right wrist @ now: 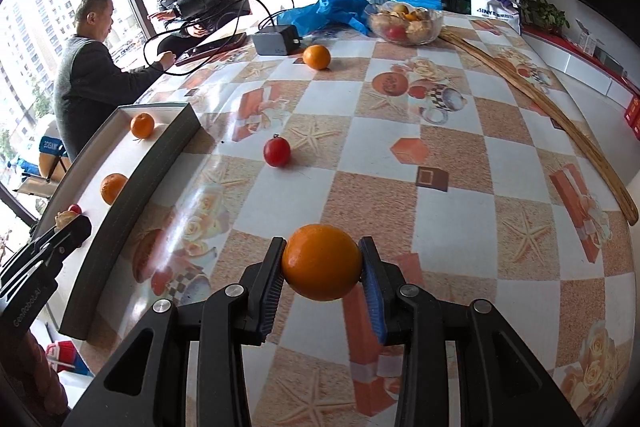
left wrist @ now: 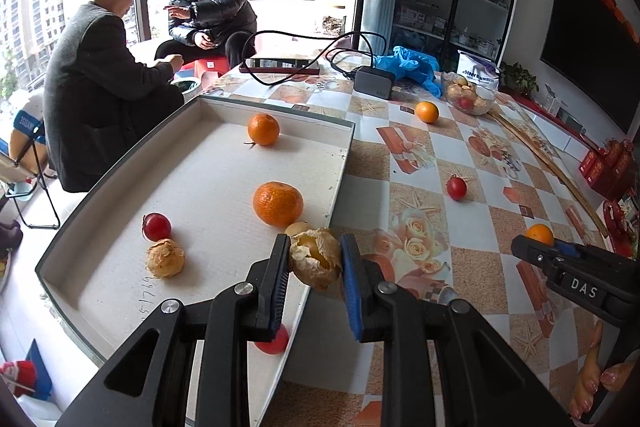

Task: Organize fruits
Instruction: 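Carry the dried fruit and orange over the white tray with both tools, then release the dried fruit into the tray with the left tool while the right drops the orange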

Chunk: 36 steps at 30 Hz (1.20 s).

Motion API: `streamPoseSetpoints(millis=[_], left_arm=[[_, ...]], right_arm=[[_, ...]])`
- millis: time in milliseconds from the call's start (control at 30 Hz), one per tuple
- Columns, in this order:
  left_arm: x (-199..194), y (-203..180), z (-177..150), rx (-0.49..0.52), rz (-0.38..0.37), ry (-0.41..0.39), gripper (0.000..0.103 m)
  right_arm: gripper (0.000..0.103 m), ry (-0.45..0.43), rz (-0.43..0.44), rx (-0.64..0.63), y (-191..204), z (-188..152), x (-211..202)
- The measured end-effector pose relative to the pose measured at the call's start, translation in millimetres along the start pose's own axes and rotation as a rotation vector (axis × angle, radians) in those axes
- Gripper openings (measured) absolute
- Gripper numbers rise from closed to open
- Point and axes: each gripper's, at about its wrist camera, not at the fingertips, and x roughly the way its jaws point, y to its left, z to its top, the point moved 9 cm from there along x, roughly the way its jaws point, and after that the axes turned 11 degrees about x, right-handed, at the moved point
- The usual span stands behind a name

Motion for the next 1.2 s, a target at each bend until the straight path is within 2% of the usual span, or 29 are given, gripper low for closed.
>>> streamPoseSetpoints(millis=[367, 900, 1200], left_arm=[[10.3, 34.6, -0.5, -0.035, 0.043, 0.020, 0.028], [30.2, 85.9, -12.0, -0.078, 0.107, 0.078, 0.028], [39.5, 88.9, -12.1, -0.053, 0.122, 0.089, 0.028]], right_arm=[[0.038, 0.023, 0.070, -0.113, 75.6, 13.1, 16.0], [0.038, 0.119, 0.211, -0.182, 180.1, 27.3, 62.2], [0.038, 0.150, 0.205, -0.214, 203.2, 22.4, 85.8]])
